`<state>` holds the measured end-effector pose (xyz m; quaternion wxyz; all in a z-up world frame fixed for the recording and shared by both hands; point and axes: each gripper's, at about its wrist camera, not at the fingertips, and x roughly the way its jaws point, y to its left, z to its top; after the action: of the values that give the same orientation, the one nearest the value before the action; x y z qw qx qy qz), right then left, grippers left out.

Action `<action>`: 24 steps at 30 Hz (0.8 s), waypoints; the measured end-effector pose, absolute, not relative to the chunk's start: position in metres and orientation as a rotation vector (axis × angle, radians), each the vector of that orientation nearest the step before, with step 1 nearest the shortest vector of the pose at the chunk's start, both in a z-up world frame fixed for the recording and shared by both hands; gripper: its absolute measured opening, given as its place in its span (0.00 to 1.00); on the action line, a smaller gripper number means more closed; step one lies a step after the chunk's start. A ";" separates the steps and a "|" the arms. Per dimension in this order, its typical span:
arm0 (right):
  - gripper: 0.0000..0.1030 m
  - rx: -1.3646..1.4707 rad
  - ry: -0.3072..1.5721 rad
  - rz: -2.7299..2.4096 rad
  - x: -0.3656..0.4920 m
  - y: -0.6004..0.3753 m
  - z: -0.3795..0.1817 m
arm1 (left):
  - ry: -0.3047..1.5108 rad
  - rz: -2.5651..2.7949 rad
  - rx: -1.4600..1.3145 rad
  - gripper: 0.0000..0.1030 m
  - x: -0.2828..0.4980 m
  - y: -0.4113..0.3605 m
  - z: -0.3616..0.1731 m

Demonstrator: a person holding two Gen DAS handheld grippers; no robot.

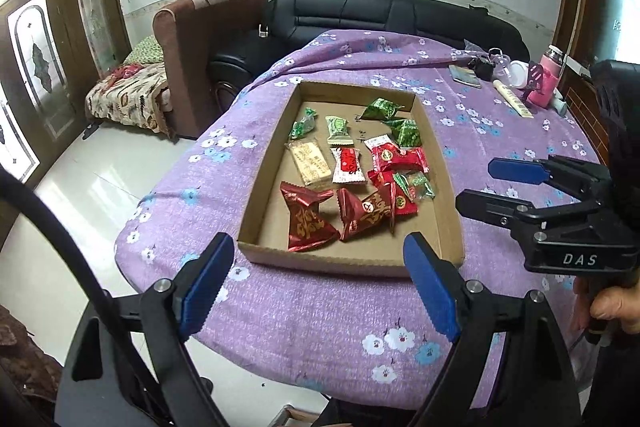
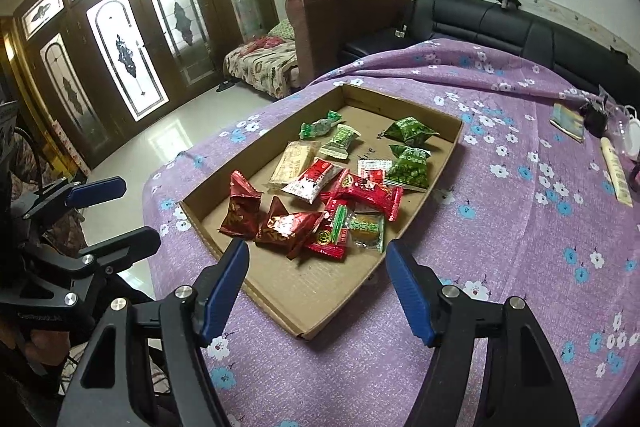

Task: Organize snacks

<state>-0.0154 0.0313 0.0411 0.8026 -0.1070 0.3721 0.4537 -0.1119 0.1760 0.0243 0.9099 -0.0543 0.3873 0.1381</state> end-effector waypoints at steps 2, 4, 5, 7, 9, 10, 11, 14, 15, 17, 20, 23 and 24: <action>0.69 -0.250 0.791 0.981 -0.018 0.034 0.041 | 0.799 0.281 -0.113 0.84 -0.115 0.175 0.024; 0.69 -0.279 0.779 0.996 -0.020 0.037 0.041 | 0.801 0.276 -0.112 0.84 -0.117 0.173 0.023; 0.69 -0.294 0.773 1.000 -0.021 0.038 0.041 | 0.802 0.270 -0.111 0.84 -0.117 0.172 0.022; 0.69 -0.323 0.765 1.006 -0.023 0.041 0.041 | 0.803 0.266 -0.106 0.84 -0.118 0.170 0.020; 0.69 -0.337 0.759 1.014 -0.024 0.043 0.041 | 0.802 0.268 -0.102 0.84 -0.119 0.169 0.020; 0.69 -0.344 0.757 1.021 -0.024 0.044 0.040 | 0.803 0.266 -0.102 0.84 -0.120 0.169 0.020; 0.69 -0.351 0.754 1.030 -0.024 0.045 0.040 | 0.804 0.264 -0.102 0.84 -0.120 0.168 0.020; 0.69 -0.380 0.745 1.054 -0.027 0.048 0.038 | 0.805 0.266 -0.094 0.84 -0.122 0.167 0.019; 0.69 -0.390 0.742 1.062 -0.028 0.049 0.038 | 0.805 0.268 -0.091 0.84 -0.122 0.166 0.019; 0.69 -0.416 0.737 1.082 -0.030 0.052 0.036 | 0.811 0.270 -0.084 0.84 -0.122 0.166 0.017; 0.69 -0.453 0.732 1.111 -0.034 0.057 0.034 | 0.819 0.272 -0.080 0.84 -0.123 0.166 0.015; 0.69 -0.492 0.726 1.128 -0.038 0.062 0.032 | 0.824 0.275 -0.074 0.84 -0.123 0.165 0.014; 0.69 -0.502 0.723 1.130 -0.039 0.063 0.032 | 0.825 0.275 -0.073 0.84 -0.123 0.165 0.014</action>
<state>-0.0391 0.0635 0.0321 0.7543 -0.2299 0.3316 0.5179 -0.1235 0.1650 0.0139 0.9063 -0.0355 0.3996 0.1332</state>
